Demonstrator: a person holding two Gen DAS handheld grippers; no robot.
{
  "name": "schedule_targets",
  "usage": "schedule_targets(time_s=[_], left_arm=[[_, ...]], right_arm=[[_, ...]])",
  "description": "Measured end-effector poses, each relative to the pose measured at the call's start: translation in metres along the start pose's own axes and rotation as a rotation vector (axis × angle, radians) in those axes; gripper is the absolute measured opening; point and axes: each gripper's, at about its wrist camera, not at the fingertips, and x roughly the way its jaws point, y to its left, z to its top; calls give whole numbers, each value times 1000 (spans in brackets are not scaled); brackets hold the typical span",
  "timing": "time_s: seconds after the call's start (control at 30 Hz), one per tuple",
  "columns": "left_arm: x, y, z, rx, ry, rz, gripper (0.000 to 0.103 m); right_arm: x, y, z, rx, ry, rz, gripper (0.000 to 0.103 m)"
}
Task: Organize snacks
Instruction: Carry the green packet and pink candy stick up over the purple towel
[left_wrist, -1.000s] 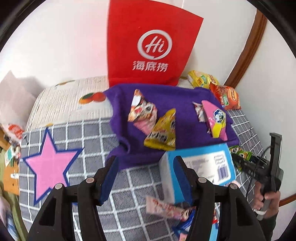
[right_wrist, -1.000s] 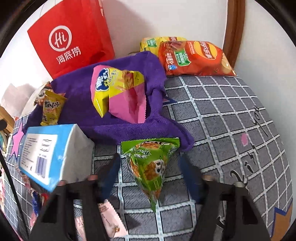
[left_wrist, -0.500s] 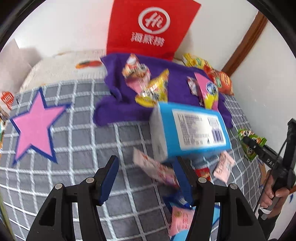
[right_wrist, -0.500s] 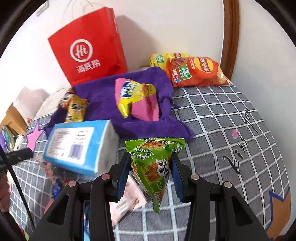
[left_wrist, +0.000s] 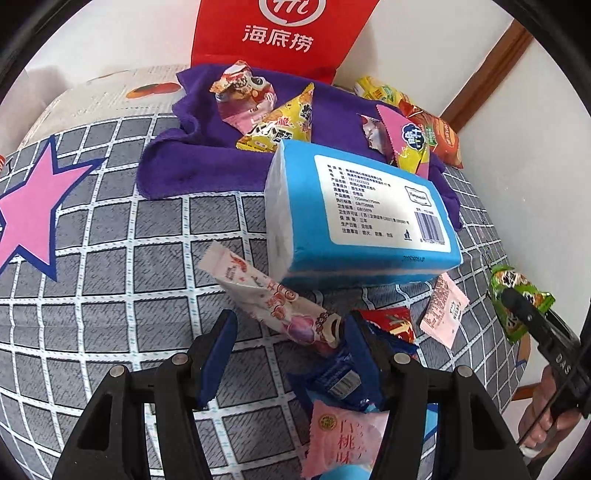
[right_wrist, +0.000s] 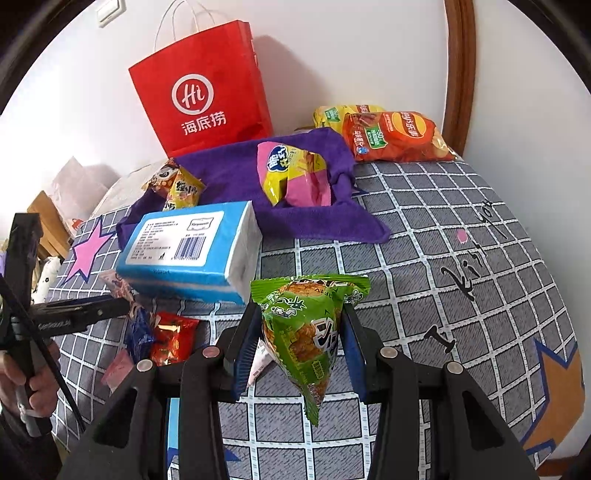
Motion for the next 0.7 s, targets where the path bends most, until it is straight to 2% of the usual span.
schedule_targets(time_s=[0.27, 0.5, 0.7], left_arm=[[17, -7, 2, -28, 14, -5, 51], [13, -4, 2, -28, 22, -31, 29], [-10, 6, -6, -36, -17, -40, 27]], right_arm=[[11, -3, -4, 10, 20, 14, 43], [13, -2, -7, 5, 31, 0, 43], [3, 6, -8, -9, 16, 3, 43]])
